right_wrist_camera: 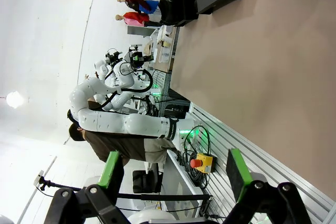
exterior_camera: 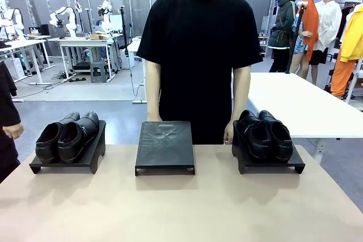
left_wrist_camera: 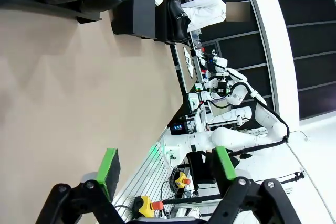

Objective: Place the shoes on the stand as instructed by the person.
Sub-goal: Pick up another pair of Shoes and place it on the Shoes Stand indicated by the person.

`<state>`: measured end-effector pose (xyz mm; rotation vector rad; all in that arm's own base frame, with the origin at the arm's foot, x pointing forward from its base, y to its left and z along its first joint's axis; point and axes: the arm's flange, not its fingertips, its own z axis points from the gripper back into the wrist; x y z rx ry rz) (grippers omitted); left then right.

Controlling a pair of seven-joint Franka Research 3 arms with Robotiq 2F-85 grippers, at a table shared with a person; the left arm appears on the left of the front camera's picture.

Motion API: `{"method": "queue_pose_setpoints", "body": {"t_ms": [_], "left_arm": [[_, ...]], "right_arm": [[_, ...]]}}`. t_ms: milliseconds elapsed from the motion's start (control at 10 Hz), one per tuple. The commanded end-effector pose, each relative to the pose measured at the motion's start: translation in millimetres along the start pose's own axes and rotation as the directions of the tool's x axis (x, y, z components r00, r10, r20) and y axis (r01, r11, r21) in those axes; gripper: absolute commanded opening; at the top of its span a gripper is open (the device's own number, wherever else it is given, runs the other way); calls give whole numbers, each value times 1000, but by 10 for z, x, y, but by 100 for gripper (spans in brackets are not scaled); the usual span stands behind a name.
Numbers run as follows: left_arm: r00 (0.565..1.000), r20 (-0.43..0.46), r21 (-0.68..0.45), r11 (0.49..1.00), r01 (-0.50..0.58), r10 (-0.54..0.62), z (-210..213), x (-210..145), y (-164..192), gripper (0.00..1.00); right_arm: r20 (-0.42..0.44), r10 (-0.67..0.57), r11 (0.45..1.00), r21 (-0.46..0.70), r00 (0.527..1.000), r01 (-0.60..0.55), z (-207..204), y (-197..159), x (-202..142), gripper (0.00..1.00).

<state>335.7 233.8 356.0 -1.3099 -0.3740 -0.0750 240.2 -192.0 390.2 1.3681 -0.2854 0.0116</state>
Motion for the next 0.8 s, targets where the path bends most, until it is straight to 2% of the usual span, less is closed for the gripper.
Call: {"method": "queue_pose_setpoints", "body": {"t_ms": [0, 700], "left_arm": [[1000, -14, 3, 1000, 10, -10, 7, -35, -41, 90], [1000, -14, 3, 1000, 10, -10, 7, -35, -41, 90]], "right_arm": [[2, 3, 1000, 9, 1000, -3, 2, 28, -15, 100], [2, 3, 1000, 9, 1000, -3, 2, 28, -15, 100]]}}
